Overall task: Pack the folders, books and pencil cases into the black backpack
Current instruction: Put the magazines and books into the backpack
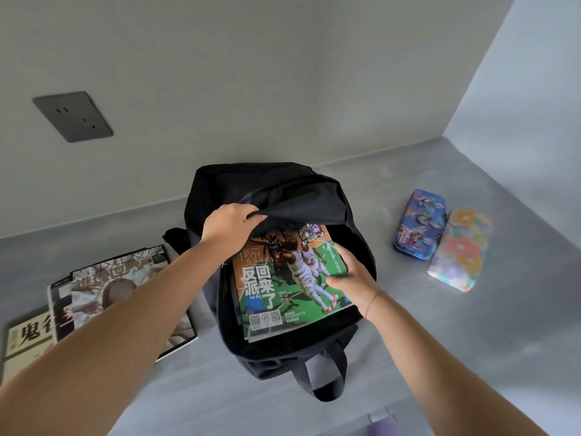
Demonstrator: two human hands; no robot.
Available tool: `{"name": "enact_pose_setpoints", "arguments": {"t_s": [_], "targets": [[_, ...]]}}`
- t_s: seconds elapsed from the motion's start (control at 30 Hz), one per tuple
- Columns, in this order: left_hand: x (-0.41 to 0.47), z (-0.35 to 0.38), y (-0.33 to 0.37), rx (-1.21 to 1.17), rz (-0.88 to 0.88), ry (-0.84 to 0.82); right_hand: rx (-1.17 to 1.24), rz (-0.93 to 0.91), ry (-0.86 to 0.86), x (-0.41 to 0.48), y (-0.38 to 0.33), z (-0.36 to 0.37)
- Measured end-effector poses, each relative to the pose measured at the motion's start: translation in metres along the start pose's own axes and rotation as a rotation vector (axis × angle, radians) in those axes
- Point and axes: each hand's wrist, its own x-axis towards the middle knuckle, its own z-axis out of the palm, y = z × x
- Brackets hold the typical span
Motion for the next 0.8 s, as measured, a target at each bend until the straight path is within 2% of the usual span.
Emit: {"name": "enact_pose_setpoints", "arguments": {"t_s": [0.27,0.4,0.47,0.67,0.8], "targets": [[0.0,-0.001,-0.007,0.008,-0.028,-0.005,-0.127,-0.003,0.136,0.056,-0.036,0.024],[0.002,0.002,-0.011,-0.018,-0.061,0.012,-0.392,-0.034,0.221,0.059,-0.033,0.032],[0.003,0.004,-0.013,-0.033,-0.074,-0.002,-0.45,-0.058,0.222,0.05,-0.027,0.031],[0.002,0.011,-0.013,-0.066,-0.076,-0.002,-0.25,0.15,0.359,0.033,0.0,0.032],[0.002,0.013,-0.014,-0.073,-0.08,0.004,-0.088,0.187,0.448,0.048,-0.008,0.028]]}}
